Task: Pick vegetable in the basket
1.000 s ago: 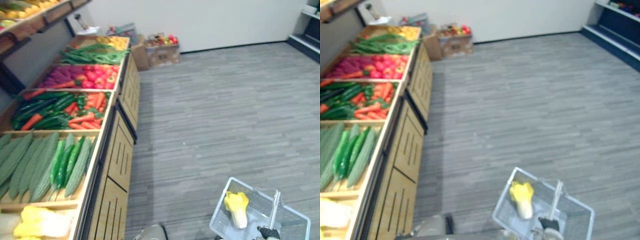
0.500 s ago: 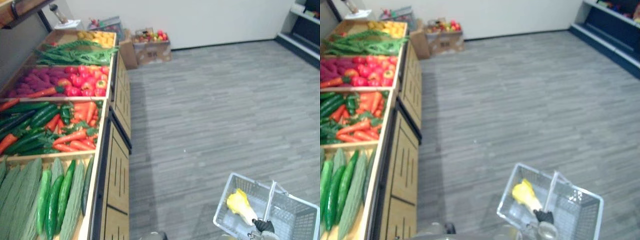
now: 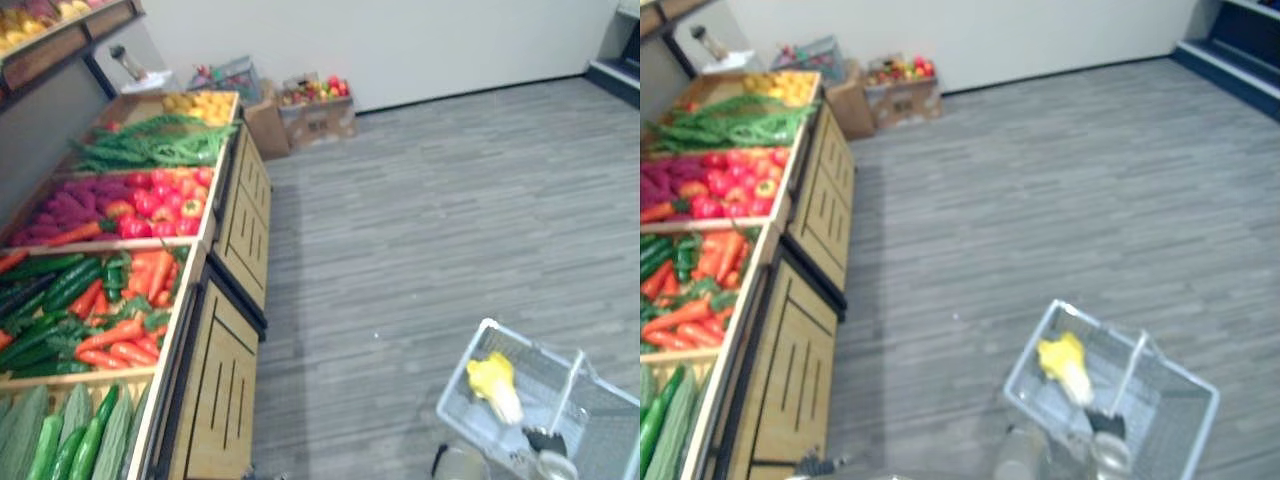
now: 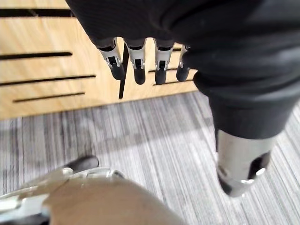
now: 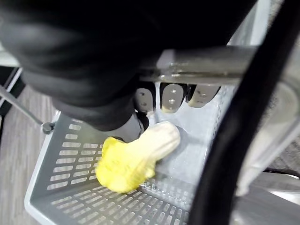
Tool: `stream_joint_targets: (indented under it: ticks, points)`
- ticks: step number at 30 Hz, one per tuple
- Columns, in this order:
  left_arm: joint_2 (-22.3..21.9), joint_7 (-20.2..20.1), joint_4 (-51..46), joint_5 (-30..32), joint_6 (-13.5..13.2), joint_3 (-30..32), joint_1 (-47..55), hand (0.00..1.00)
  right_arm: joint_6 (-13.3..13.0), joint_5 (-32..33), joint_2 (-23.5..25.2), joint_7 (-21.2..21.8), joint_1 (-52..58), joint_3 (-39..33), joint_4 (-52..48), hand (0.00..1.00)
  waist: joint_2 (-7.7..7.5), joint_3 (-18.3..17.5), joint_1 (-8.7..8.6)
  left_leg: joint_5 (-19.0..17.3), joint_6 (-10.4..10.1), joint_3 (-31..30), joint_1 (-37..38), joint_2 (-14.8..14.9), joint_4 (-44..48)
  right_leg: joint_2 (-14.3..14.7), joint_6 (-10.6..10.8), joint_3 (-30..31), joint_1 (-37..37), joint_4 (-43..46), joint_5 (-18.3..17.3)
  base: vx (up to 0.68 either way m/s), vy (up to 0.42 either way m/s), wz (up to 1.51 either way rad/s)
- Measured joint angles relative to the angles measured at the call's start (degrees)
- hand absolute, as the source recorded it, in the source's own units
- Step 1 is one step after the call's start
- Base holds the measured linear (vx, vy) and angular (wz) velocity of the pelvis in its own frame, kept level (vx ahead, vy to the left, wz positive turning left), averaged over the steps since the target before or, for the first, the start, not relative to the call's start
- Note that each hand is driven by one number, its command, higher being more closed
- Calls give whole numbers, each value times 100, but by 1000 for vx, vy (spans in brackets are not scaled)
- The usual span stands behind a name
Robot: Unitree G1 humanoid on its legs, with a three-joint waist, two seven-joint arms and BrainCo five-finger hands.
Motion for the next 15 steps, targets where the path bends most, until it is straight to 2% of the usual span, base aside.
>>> stream_joint_targets:
  ticks: [3, 4, 6, 7, 8, 9, 10, 11, 12, 13, 14, 15]
  points:
    - [-21, -1, 7, -14, 2, 87, 38, 0, 48, 2, -75, 7, 84, -86, 243, 100, 43, -36, -26, 31, -18, -391, -538, 162, 1164, 23, 11, -317, 470, -320, -47, 94, -172, 35]
    - [-39, 1, 5, -42, 3, 81, 49, 0, 82, 4, -143, 5, 133, -110, 341, 100, 85, -66, -34, 130, -126, -598, -865, 229, 1872, 12, 28, -471, 737, -529, -37, 142, -93, 52]
    - [-46, -3, -4, -65, 4, 79, 42, 0, 108, 9, -170, 5, 174, -117, 453, 100, 102, -78, -36, 531, -242, -757, -1407, 363, 2921, 0, 97, -663, 1092, -802, 12, 148, -57, 48]
    - [-46, 1, -64, -153, -3, 79, 43, 0, 115, 7, -165, 6, 214, -101, 454, 100, 107, -81, -26, 924, -229, -695, -1664, 494, 3450, 26, 119, -780, 1334, -973, 26, 195, -72, 36]
    - [-43, 2, -72, -218, -4, 83, 63, 0, 123, 4, -167, 8, 249, -31, 462, 100, 122, -81, -10, 1413, -204, -531, -1829, 691, 3841, 131, 47, -889, 1677, -1327, 78, 168, -63, 34]
    - [-29, 2, -82, -230, -3, 84, 68, 0, 127, -1, -163, 12, 251, 39, 468, 100, 111, -75, 5, 1658, -156, -438, -1933, 806, 4073, 175, 21, -935, 1856, -1539, 118, 277, -66, 30]
    - [-29, 6, -83, -237, -3, 71, 58, 0, 141, -5, -158, 10, 262, 58, 475, 100, 104, -76, 7, 1530, -163, -195, -2171, 1047, 4462, 245, -20, -1062, 2115, -1834, 179, 185, -21, 23]
    - [-19, 4, -87, -234, 2, 80, 51, 0, 151, -5, -143, -1, 258, 39, 477, 100, 104, -76, 15, 1257, -157, -34, -2267, 1102, 4525, 255, -25, -1103, 2204, -1941, 212, 263, -13, 24]
    - [-3, 0, -87, -235, 1, 66, 36, 0, 173, -4, -164, -13, 238, -11, 483, 100, 101, -73, 17, 906, -147, 408, -2465, 1155, 4399, 253, 31, -1199, 2363, -2146, 284, 205, 24, 20]
    - [2, 1, -95, -235, -5, 18, 33, 0, 238, -2, -191, -32, 219, -48, 484, 100, 94, -70, 28, 755, -127, 879, -2585, 1093, 3924, 183, 133, -1330, 2486, -2302, 385, 210, 47, 22]
    - [5, 4, -95, -222, -5, -1, 33, 0, 243, -2, -196, -43, 221, -77, 482, 100, 94, -70, 20, 745, -123, 1088, -2610, 983, 3513, 147, 183, -1393, 2551, -2356, 413, 235, 95, 36]
    - [4, 11, -91, -218, 12, -103, 40, 0, 250, -1, -187, -66, 241, -180, 478, 100, 112, -73, 2, 911, 12, 1529, -2596, 597, 2196, 82, 271, -1581, 2708, -2467, 464, 260, 149, 41]
